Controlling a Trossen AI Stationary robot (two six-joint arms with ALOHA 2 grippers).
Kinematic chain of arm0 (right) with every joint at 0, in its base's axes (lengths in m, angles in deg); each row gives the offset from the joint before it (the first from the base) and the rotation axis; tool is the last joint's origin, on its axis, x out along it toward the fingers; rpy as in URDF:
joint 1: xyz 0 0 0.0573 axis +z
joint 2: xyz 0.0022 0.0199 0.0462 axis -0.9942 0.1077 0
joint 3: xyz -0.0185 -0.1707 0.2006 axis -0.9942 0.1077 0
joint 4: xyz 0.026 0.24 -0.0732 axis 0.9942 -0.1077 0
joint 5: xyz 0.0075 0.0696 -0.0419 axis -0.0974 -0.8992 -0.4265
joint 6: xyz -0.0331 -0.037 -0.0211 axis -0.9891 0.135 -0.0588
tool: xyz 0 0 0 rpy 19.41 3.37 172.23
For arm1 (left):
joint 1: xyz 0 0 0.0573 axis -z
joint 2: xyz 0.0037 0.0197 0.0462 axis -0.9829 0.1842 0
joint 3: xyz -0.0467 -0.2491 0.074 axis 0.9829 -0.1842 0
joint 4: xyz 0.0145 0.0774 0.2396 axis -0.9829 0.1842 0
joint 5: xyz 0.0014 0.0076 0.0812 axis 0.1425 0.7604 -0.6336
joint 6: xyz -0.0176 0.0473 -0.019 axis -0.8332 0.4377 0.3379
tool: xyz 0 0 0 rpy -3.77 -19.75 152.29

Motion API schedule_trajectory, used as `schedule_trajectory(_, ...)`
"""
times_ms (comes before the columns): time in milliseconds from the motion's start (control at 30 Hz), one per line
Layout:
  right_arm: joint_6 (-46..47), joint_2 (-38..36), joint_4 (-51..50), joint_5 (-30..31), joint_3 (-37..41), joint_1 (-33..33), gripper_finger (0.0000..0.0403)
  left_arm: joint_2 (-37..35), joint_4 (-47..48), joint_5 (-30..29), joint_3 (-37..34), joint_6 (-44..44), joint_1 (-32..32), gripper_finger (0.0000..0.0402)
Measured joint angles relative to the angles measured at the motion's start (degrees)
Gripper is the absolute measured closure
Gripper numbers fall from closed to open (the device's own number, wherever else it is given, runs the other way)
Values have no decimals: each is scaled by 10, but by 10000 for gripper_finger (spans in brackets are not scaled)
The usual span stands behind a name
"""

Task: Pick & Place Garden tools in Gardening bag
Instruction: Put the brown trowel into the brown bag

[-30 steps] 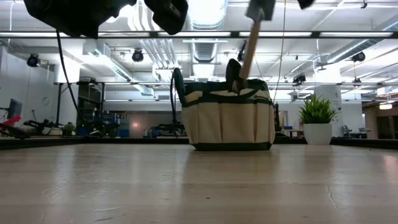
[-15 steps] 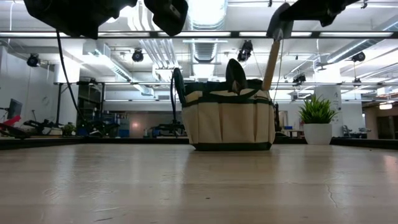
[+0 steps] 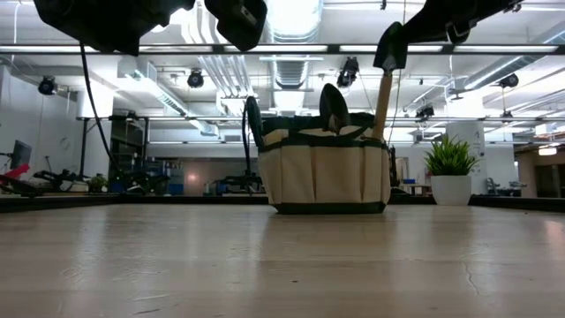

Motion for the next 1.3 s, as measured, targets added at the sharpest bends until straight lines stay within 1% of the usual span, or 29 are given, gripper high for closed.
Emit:
schedule_trajectory(133, -1, 5, 8, 0, 0, -3, 395, 0, 0, 0, 0, 0, 0, 204)
schedule_trajectory(300, -28, 34, 64, 2, 5, -3, 395, 0, 1, 0, 0, 3, 0, 204)
schedule_trajectory(400, -45, 56, 87, 19, 6, -3, 395, 0, 3, 0, 0, 3, 0, 204)
schedule_trajectory(733, -55, 112, 100, 47, 6, -3, 395, 0, 13, 0, 0, 2, 0, 204)
schedule_trajectory(1033, -139, 119, 204, 47, 6, -3, 395, 0, 16, 0, 0, 2, 0, 204)
schedule_trajectory(1300, -156, 120, 220, 47, 17, -3, 395, 0, 19, 0, 0, 2, 0, 204)
